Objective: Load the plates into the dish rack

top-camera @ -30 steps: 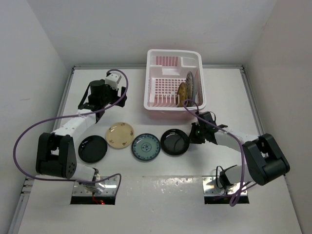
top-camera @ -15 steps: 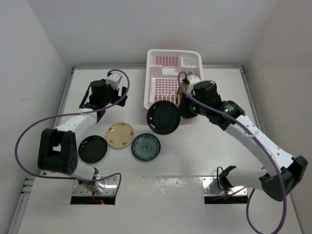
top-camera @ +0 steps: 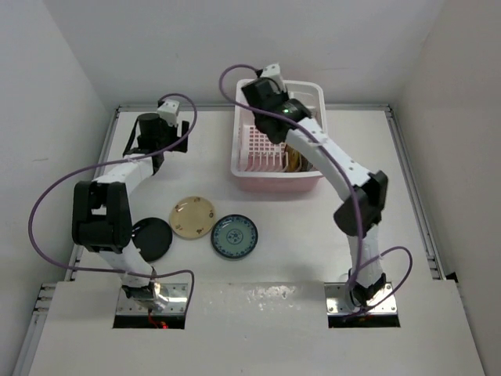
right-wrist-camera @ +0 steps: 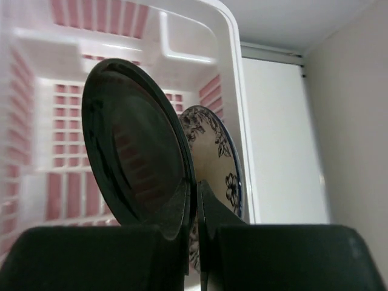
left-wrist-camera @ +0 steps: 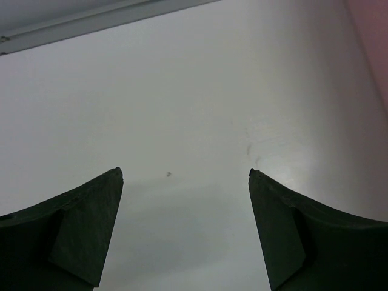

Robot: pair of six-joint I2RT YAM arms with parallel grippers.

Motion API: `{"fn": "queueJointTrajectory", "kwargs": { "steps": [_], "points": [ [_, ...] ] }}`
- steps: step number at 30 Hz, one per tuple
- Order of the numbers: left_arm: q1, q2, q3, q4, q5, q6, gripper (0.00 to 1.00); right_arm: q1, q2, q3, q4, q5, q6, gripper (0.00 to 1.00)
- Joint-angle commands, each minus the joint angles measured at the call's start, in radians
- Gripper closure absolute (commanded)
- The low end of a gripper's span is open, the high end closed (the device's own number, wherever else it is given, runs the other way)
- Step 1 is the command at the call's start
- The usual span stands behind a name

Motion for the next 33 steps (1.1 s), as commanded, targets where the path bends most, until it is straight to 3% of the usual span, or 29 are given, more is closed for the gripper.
{"fn": "queueJointTrajectory", "kwargs": {
  "steps": [1,6,10,18,33],
  "points": [
    [0.041,0.036,0.090,-0.020,-0.049,0.002,0.12,0.019,0.096,0.098,-0.054,0.279,-0.100,1.00],
    [0.072,0.079,0.130,-0.029,-0.029,0.011,0.12,0.018,0.104,-0.044,0.110,0.365,-0.148,1.00],
    [0.090,0.126,0.156,-0.040,0.003,0.000,0.12,0.019,0.153,-0.035,0.116,0.396,-0.172,1.00],
    [0.100,0.166,0.199,-0.022,0.023,0.000,0.12,0.010,0.222,0.000,-0.193,0.253,0.166,1.00],
    [0.100,0.185,0.199,-0.012,0.043,0.000,0.12,0.010,0.248,-0.029,-0.313,0.066,0.299,0.97]
  ]
}}
